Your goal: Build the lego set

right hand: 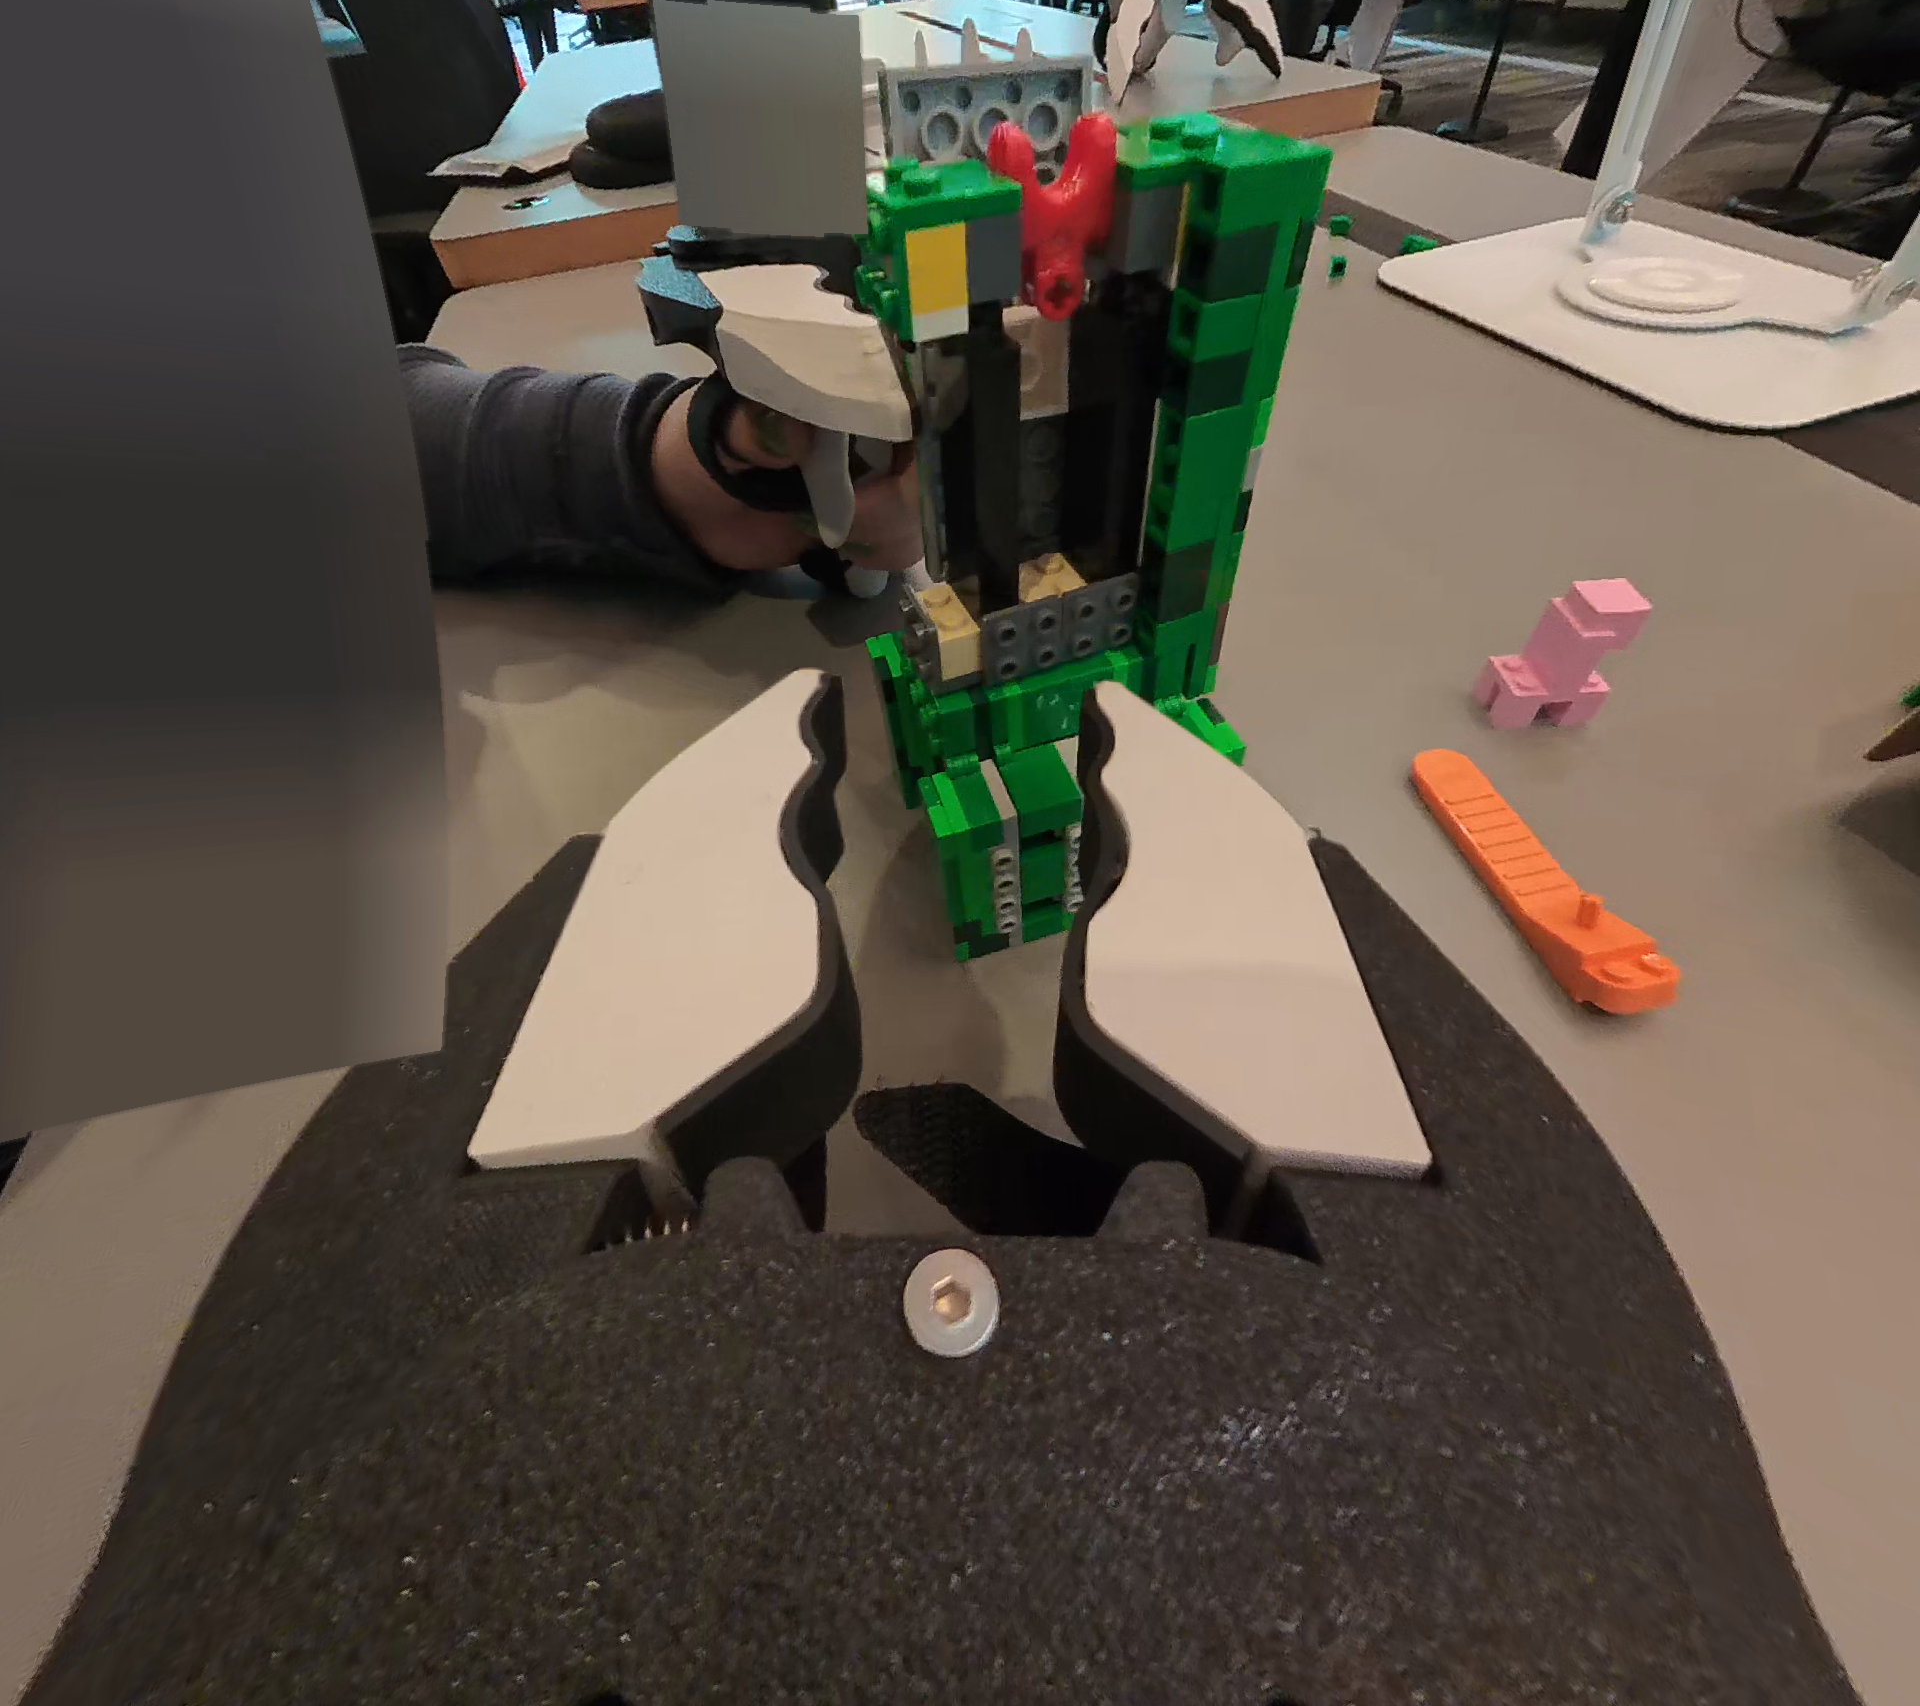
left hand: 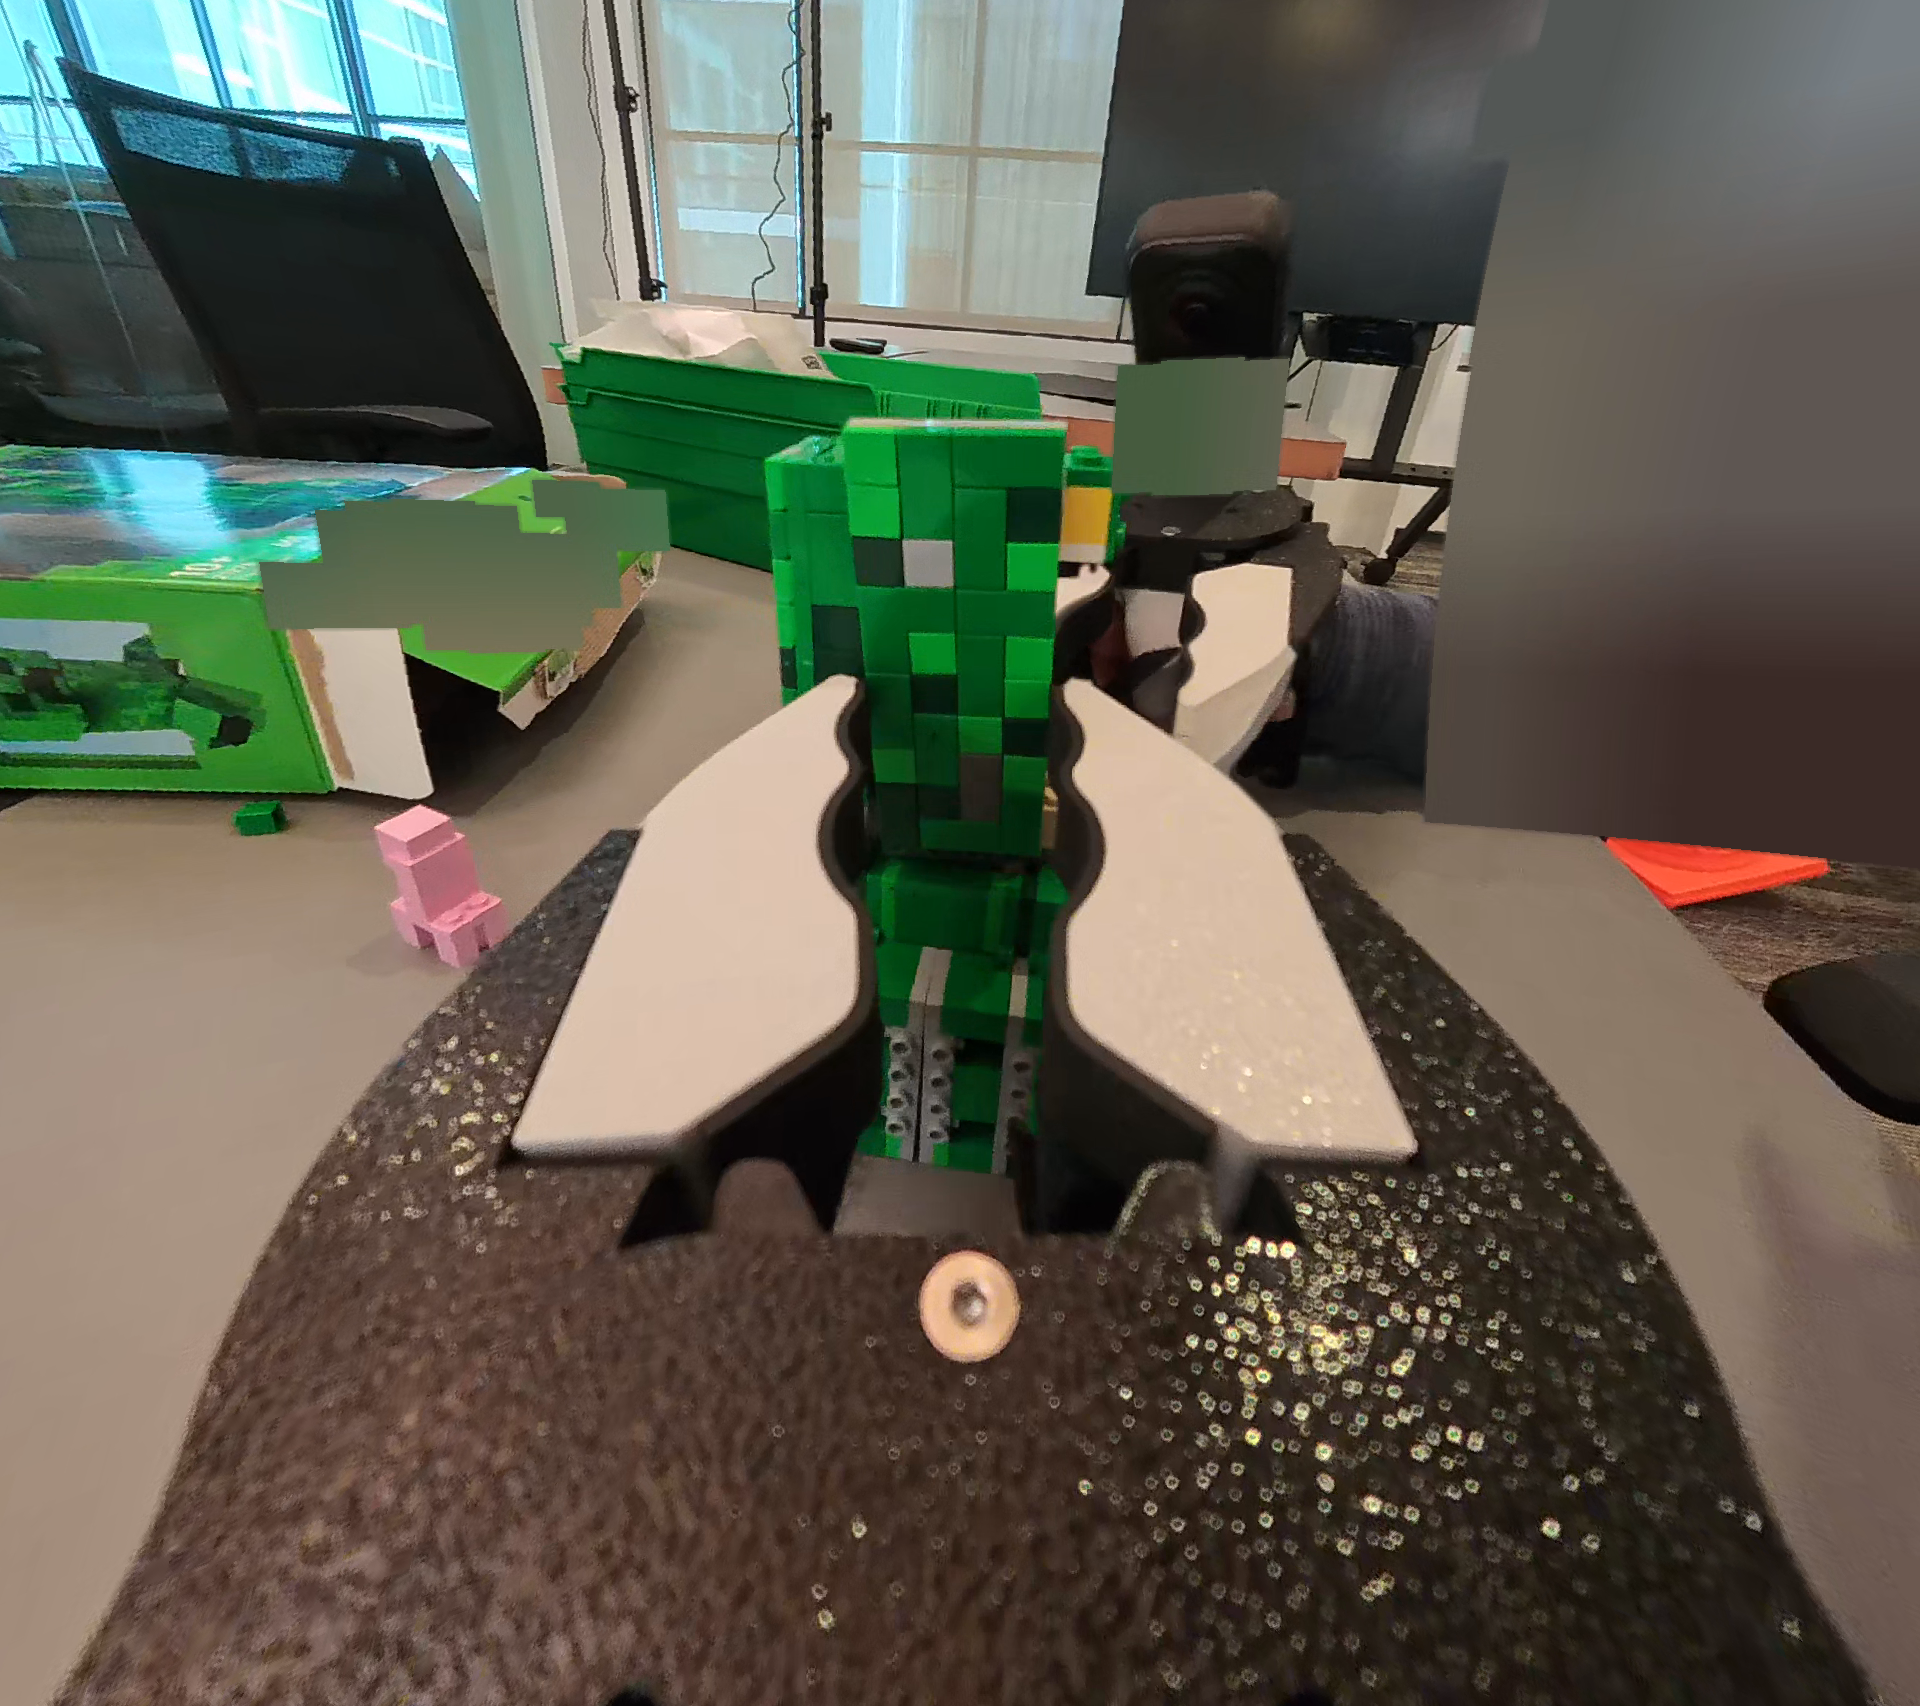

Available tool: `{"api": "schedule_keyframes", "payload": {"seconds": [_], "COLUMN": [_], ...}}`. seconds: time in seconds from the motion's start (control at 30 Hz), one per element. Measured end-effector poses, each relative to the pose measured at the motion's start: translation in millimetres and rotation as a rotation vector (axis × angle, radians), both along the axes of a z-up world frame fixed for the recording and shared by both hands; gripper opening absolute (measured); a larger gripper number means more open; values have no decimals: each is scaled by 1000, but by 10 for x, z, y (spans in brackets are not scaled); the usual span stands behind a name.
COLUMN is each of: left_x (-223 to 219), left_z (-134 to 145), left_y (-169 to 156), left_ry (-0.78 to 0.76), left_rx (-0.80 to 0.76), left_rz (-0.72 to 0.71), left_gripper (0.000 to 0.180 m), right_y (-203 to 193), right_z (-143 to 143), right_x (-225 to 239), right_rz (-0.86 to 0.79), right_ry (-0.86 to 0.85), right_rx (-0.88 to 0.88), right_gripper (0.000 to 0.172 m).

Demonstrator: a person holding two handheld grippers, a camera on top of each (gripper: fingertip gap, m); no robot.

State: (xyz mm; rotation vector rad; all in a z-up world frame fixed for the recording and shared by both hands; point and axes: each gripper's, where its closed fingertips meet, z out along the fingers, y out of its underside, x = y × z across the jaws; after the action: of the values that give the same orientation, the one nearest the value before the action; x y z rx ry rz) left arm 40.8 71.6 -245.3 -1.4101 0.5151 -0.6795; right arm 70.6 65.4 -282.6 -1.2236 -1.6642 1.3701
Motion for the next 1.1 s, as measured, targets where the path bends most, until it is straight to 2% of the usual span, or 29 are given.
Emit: {"api": "schedule_keyframes", "payload": {"seconds": [0.17, 0.5, 0.6, 0.7, 0.8, 0.97, 1.1], "left_x": [-7, -11, -60, -88, -122, -126, -105], "left_z": [4, 15, 17, -177, -265, -358, -368], "left_y": [7, -56, -135, -171, -150, -101, -107], "left_ry": [-3, -12, -22, 67, 122, 91, 66], "left_rx": [-1, -2, -78, -215, -270, -365, -369], "left_rz": [-27, -66, -107, -115, -71, -61, -85], "left_gripper": [32, 32, 32, 32, 32, 32, 32], "right_y": [-49, -143, -117, -76, 49, 84, 77], "right_z": [19, -1, -21, -24, 17, -32, -54], "right_x": [-47, -75, -49, -61, -96, -144, -154], "right_rz": [21, 48, 28, -5, -128, -171, -170], "right_ry": [11, 29, 27, 36, 58, 3, -11], "right_rx": [32, 64, 87, 119, 174, 165, 161], "right_gripper": [32, 32, 30, 25, 0, 0, 0]}}
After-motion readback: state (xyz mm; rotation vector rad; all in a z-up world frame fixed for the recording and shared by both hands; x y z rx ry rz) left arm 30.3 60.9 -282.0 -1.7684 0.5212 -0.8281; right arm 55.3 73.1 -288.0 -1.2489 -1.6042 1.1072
